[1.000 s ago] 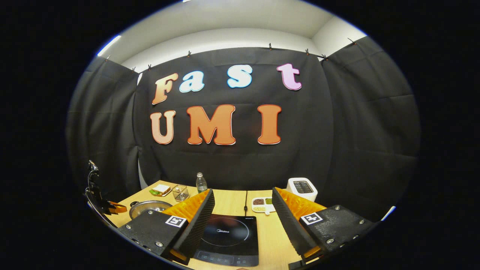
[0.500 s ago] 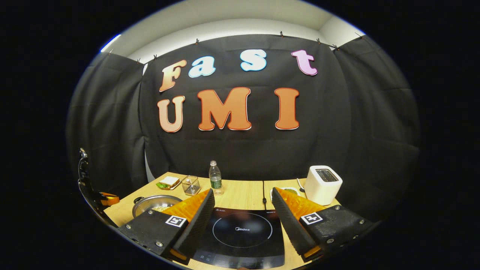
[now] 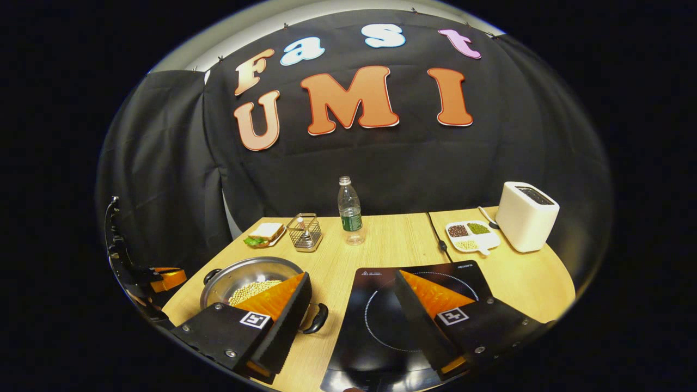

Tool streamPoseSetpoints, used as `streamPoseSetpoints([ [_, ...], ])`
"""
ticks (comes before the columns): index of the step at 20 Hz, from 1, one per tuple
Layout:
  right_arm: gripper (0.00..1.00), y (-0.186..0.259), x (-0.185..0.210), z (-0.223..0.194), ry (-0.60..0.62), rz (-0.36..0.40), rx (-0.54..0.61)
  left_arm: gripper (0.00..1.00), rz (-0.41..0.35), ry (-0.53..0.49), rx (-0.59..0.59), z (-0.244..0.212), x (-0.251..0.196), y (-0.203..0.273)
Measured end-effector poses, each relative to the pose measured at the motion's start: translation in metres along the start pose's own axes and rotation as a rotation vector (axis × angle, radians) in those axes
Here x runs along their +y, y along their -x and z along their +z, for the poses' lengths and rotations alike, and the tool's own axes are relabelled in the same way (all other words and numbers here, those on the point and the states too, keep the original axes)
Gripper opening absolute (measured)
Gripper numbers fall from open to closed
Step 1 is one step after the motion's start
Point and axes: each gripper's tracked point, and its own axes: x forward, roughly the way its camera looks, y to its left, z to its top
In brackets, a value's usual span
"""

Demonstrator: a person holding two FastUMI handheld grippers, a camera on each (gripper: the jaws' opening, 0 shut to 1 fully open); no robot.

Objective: First push the handle of the pot to place it horizontally, then grasp the pot with both hands and set it on the induction cooktop.

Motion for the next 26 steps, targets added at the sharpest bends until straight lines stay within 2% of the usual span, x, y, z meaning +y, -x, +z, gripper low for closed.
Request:
streamPoseSetpoints([
  [3,0.95,-0.022,0.016,-0.015,-0.036,-0.021,0.014,0.26,-0.011,0.027,0.007,-0.003,0.007,-0.025],
  [5,0.95,-0.034,0.024,-0.028,-0.039,-0.043,0.022,0.48,-0.025,0.043,0.014,-0.005,0.01,-0.038],
  [6,0.95,-0.037,0.026,-0.036,-0.037,-0.06,0.027,0.64,-0.033,0.043,0.015,-0.006,0.009,-0.044],
  [10,0.95,-0.052,0.035,-0.06,-0.034,-0.117,0.048,0.64,-0.073,0.028,0.035,-0.014,0.009,-0.06],
  [13,0.96,-0.062,0.047,-0.079,-0.051,-0.107,0.093,0.64,-0.101,0.032,0.058,-0.022,0.004,-0.071],
  [17,0.96,-0.07,0.044,-0.09,-0.037,-0.137,0.106,0.64,-0.13,0.039,0.088,-0.032,0.001,-0.081],
  [26,0.95,-0.082,0.06,-0.12,-0.05,-0.104,0.182,0.65,-0.146,0.062,0.145,-0.05,-0.003,-0.097],
])
